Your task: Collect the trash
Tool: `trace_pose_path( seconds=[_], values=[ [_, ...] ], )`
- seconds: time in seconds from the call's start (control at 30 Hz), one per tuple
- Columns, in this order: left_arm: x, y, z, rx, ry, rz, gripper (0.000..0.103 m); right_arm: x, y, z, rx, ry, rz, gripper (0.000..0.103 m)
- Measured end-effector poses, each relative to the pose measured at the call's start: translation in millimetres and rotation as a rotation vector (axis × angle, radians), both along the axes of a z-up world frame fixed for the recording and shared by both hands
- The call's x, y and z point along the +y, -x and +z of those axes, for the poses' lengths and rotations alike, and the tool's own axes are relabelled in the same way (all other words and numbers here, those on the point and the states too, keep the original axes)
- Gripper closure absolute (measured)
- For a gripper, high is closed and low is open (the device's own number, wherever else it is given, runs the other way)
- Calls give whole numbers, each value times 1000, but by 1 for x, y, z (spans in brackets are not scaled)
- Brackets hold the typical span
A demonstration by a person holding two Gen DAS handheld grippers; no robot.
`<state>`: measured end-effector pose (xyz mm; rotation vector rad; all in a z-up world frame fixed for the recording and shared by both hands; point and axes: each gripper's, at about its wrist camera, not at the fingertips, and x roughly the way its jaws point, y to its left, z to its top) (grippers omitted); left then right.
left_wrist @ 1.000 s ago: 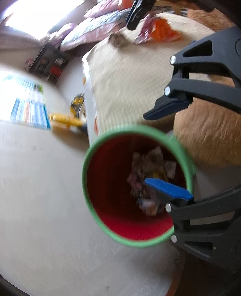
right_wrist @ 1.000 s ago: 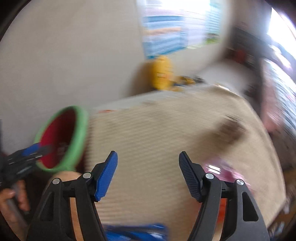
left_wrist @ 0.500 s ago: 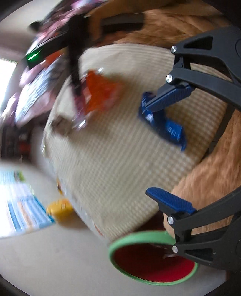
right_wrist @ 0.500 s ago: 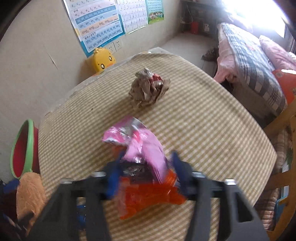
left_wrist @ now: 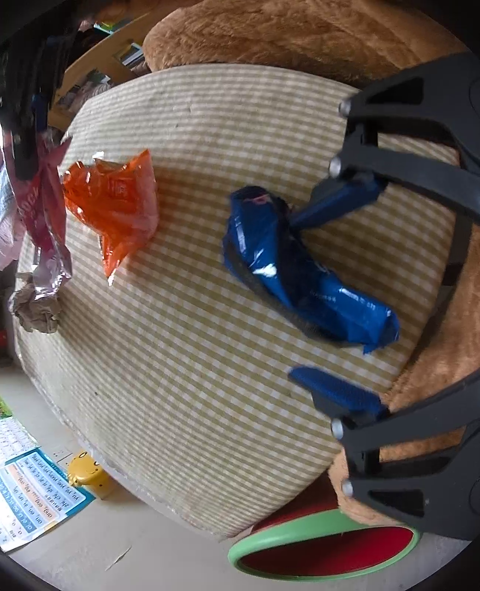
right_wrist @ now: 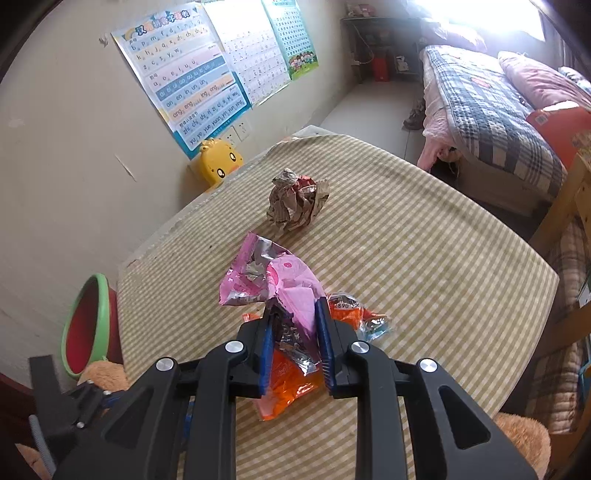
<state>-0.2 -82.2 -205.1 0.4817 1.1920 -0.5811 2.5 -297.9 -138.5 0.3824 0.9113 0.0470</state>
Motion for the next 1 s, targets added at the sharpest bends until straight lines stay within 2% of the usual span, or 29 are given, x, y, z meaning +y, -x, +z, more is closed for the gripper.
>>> trace_pose_path(
  seconds=[0.03, 0.1, 0.2, 0.37, 0.63, 0.83, 1.0],
  values=[
    [-2, -2, -2, 10, -6, 1, 51, 1, 1, 1, -2, -3, 1, 83],
    [-2, -4, -5, 11, -14, 11, 53, 2, 3, 2, -8, -4, 1, 83],
    [3, -8, -1, 9, 7, 41, 70, 3, 6, 5, -22, -9, 0, 83],
    [21, -16, 19, -28, 83, 163, 70, 7, 10, 13, -48, -18, -1, 83],
    [54, -24, 72, -166, 180, 369, 70, 17, 16, 33, -98, -34, 0, 83],
    [69, -31, 101, -248, 217, 441, 70, 29, 16, 46, -123, -35, 26, 82],
    [86, -37, 114, -293, 222, 482, 70, 43, 16, 52, -135, -37, 58, 82]
  ],
)
